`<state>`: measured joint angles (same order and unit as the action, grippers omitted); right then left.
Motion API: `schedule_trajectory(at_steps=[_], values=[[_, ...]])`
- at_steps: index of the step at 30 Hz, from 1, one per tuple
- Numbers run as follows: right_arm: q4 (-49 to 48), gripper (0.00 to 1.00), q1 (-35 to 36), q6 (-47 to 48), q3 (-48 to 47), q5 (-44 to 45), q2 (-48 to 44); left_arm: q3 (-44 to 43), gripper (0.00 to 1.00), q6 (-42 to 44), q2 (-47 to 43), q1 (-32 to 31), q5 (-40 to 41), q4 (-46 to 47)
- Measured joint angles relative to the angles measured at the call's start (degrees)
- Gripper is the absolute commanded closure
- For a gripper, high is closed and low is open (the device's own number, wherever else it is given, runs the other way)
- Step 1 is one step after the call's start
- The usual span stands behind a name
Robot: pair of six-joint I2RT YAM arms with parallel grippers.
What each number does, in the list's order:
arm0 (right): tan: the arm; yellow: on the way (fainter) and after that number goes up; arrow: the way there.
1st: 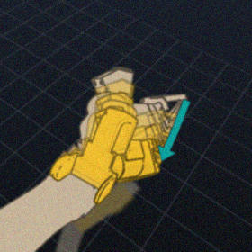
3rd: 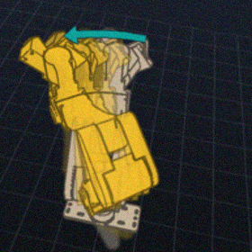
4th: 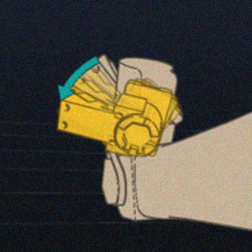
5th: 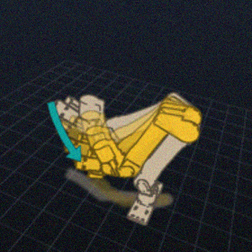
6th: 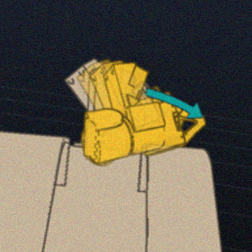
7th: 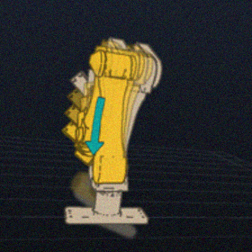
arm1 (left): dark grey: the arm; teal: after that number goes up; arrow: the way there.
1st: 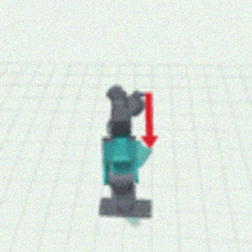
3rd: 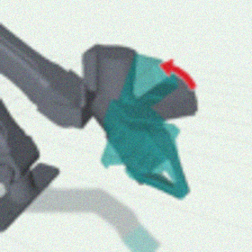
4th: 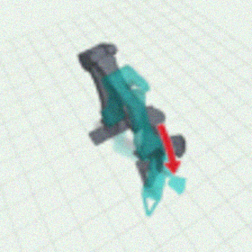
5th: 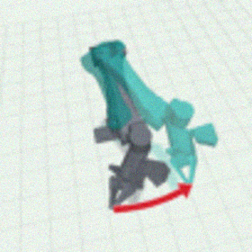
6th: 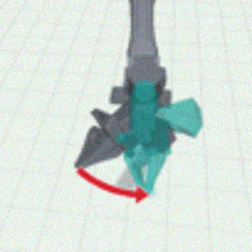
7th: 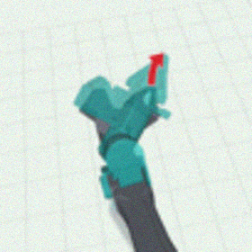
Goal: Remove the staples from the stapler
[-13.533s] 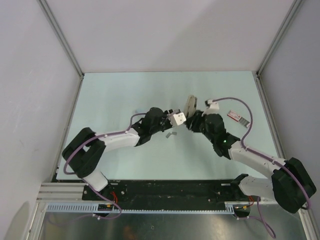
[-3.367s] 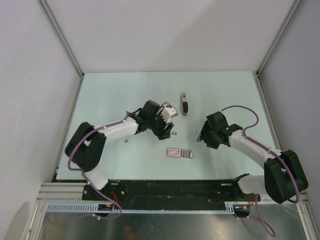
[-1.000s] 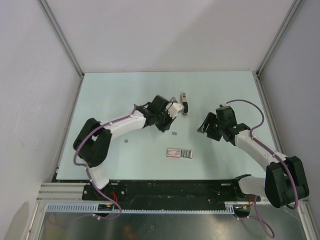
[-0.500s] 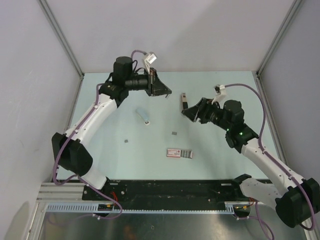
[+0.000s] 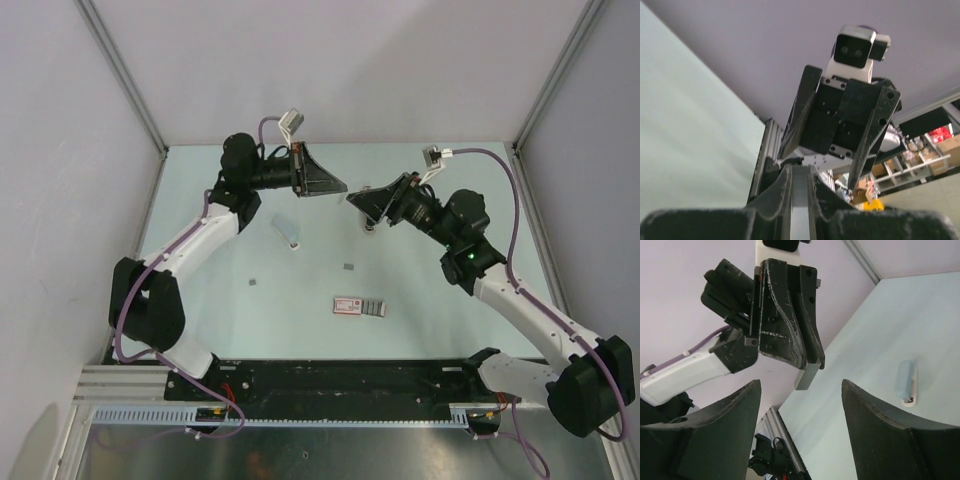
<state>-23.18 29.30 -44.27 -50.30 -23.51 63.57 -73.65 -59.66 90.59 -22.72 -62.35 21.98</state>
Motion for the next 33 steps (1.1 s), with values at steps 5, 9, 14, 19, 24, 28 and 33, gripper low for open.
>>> schedule_trajectory(at_steps=[5,9,14,19,24,28,33], values=[[-2.43,0.34,0.85,-2.1,-0.2,-0.15,1.44,3.48,0.82,-9.05,0.0,0.0,-0.61,10.08],[-2.82,0.43,1.64,-2.75,-0.2,0.07,1.88,4.63,0.81,-13.9,-0.02,0.02,-0.83,16.09],[-3.58,0.49,2.64,-3.78,-0.24,0.15,2.75,5.29,0.8,-17.05,-0.04,0.02,-0.83,20.35],[-5.4,0.51,3.54,-5.18,-0.28,0.22,4.15,6.25,0.8,-18.4,-0.15,0.04,-0.79,22.4],[-6.47,0.55,4.02,-6.27,-0.31,0.48,4.79,7.02,0.8,-18.58,-0.26,0.04,-0.76,23.06],[-7.67,0.59,4.15,-7.17,-0.31,0.55,4.83,7.34,0.8,-18.64,-0.28,0.04,-0.72,23.39],[-8.35,0.66,4.52,-7.91,-0.31,0.59,5.01,7.34,0.79,-19.02,-0.28,0.04,-0.63,23.91]])
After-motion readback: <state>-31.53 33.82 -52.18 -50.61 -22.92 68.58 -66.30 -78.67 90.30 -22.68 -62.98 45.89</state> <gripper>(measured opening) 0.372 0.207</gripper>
